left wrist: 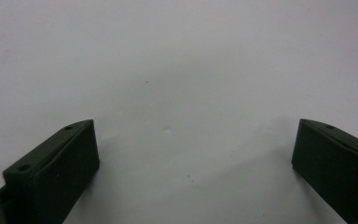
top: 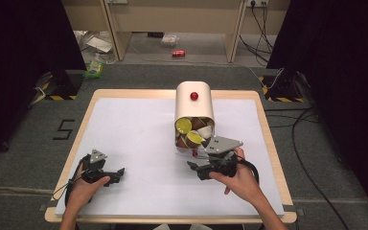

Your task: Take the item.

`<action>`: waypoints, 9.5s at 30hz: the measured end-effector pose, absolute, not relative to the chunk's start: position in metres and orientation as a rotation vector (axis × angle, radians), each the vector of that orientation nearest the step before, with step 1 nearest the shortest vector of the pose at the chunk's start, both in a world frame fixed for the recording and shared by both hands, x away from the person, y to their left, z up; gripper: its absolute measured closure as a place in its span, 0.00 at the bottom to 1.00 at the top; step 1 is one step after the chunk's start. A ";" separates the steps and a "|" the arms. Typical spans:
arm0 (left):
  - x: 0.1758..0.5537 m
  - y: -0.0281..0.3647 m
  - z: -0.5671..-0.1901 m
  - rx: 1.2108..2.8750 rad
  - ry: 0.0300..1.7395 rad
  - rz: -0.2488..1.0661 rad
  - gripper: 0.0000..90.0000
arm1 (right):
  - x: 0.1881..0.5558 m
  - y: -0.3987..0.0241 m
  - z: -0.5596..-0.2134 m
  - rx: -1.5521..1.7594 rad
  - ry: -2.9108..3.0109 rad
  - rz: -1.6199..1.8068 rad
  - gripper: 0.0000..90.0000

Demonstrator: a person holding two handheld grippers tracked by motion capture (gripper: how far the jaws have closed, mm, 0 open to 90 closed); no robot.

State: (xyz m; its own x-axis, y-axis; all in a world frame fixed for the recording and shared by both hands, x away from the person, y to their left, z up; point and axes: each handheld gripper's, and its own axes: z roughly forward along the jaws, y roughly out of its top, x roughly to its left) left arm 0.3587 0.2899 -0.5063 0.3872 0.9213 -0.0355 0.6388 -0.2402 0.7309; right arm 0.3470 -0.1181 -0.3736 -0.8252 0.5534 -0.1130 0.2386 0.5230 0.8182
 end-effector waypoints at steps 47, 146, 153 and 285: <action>0.359 0.290 -0.506 1.977 1.335 0.539 0.00 | 0.368 -0.112 -0.355 0.759 2.309 1.287 0.30; 0.359 0.290 -0.506 1.978 1.333 0.539 0.00 | 0.397 -0.215 -0.362 1.075 2.099 1.255 0.45; 0.359 0.290 -0.506 1.978 1.333 0.540 0.00 | 0.406 -0.220 -0.375 1.113 2.086 1.221 0.45; 0.359 0.290 -0.506 1.979 1.334 0.536 0.00 | 0.384 -0.242 -0.461 1.279 2.219 1.072 0.20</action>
State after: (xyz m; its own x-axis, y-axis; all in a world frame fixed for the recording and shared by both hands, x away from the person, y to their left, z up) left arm 0.3587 0.2905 -0.5062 0.3896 0.9203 -0.0366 0.6394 -0.2416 0.7299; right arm 0.3843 -0.2418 -0.4609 -0.5237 0.8499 0.0586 0.5744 0.3014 0.7610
